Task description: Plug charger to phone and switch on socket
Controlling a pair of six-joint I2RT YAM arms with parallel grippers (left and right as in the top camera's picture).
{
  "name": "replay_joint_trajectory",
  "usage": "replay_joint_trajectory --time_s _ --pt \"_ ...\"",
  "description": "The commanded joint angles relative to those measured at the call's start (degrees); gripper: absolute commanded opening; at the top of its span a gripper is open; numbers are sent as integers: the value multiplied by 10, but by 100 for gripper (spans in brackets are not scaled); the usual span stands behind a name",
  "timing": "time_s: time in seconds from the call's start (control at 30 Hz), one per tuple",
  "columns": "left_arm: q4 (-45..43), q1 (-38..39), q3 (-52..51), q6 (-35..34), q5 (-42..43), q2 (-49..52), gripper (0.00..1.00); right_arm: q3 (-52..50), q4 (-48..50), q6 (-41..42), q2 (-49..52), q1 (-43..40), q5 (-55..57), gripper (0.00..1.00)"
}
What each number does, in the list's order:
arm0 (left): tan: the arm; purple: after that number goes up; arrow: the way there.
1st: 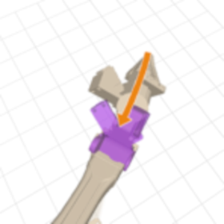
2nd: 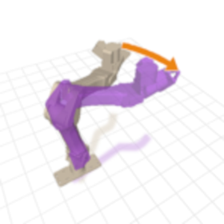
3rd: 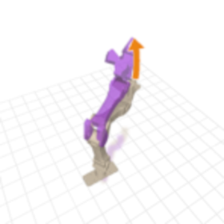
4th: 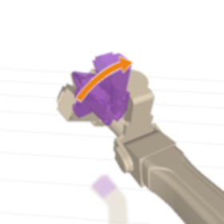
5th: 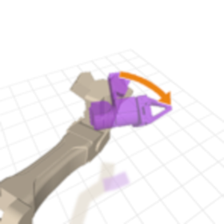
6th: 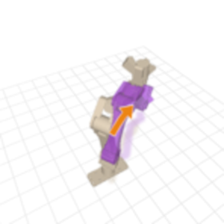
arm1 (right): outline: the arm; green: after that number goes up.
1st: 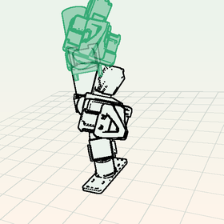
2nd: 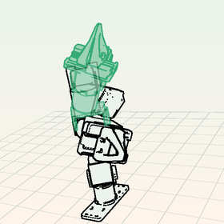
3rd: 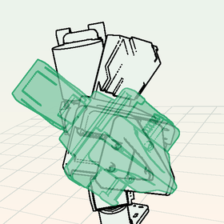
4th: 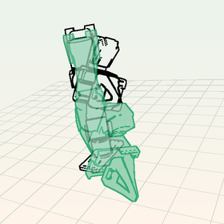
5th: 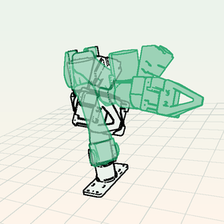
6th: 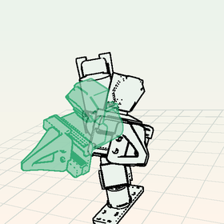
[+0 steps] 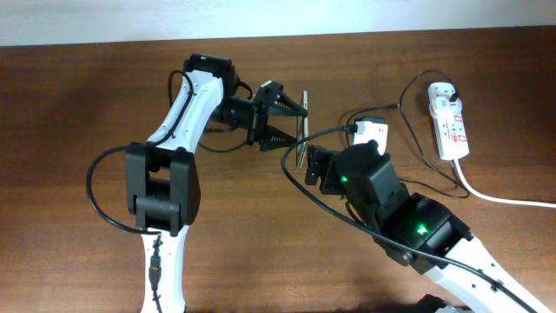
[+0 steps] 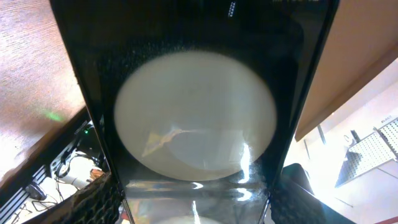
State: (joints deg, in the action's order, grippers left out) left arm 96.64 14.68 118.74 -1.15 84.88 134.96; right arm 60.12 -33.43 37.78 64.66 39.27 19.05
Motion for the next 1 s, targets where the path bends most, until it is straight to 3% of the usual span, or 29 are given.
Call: replay_joint_trajectory --time_s 0.0,0.2,0.37,0.5,0.63,0.7,0.8,0.9,0.93,0.97 --pt "1 2 10 1 24 -1 70 8 16 7 20 5 12 96" --pt "1 2 10 1 24 -1 70 8 24 21 38 5 19 96" --pt "1 2 10 1 24 -1 68 16 -52 21 -5 5 77 96" --pt "-4 2 10 1 23 -1 68 28 -54 22 -82 5 -39 96" --pt "-4 2 10 1 21 -1 68 34 -17 52 -31 29 -78 96" --pt "-4 2 10 1 21 -1 68 66 -18 52 -2 73 -34 96" --pt "-4 2 10 1 21 -1 68 84 -17 72 67 136 131 95" --pt "-4 2 10 1 18 -1 68 85 -1 78 137 136 167 94" --pt "-3 2 10 1 10 -1 68 85 10 78 150 136 171 92" --pt "-3 2 10 1 9 -1 68 85 22 78 156 136 179 84"
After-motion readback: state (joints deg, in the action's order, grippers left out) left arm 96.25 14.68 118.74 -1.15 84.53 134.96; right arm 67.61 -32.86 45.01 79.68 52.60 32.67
